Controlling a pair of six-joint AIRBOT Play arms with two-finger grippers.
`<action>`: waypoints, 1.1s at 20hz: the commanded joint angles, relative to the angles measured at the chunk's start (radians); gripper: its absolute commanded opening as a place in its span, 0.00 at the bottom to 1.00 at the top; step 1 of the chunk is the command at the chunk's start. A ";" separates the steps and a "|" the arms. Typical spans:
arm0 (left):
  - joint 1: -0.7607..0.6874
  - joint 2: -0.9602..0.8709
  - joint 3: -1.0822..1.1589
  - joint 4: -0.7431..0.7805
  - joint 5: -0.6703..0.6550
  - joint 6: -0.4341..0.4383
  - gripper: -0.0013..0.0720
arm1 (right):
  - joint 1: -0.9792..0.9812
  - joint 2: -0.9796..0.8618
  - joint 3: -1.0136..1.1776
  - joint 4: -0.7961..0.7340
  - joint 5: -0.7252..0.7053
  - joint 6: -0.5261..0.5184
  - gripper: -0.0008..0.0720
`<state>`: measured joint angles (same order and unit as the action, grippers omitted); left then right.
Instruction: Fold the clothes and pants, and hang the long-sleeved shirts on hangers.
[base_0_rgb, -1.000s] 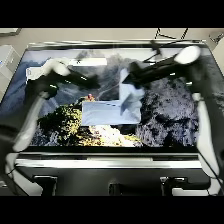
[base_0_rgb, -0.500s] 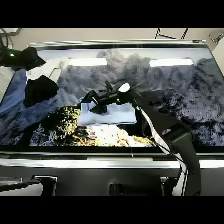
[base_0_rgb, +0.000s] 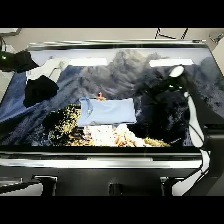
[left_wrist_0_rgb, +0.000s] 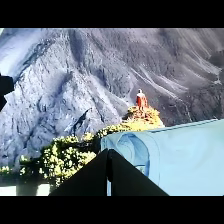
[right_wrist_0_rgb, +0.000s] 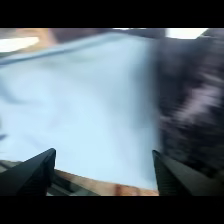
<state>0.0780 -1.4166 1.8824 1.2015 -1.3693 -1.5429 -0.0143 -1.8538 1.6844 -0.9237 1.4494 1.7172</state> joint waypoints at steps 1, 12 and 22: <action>-0.001 0.002 0.000 0.003 -0.003 -0.002 0.05 | -0.066 0.014 -0.129 -0.007 -0.016 -0.105 0.91; -0.001 0.002 0.000 -0.050 -0.003 -0.020 0.05 | 0.073 -0.107 -0.203 0.311 -0.088 -0.301 0.19; -0.001 -0.003 0.000 -0.050 0.008 -0.020 0.05 | -0.280 -0.015 0.414 0.321 0.080 -0.109 0.07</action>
<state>0.0776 -1.4189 1.8824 1.1530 -1.3651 -1.5627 -0.1635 -1.8839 1.9373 -0.5835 1.5005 1.5036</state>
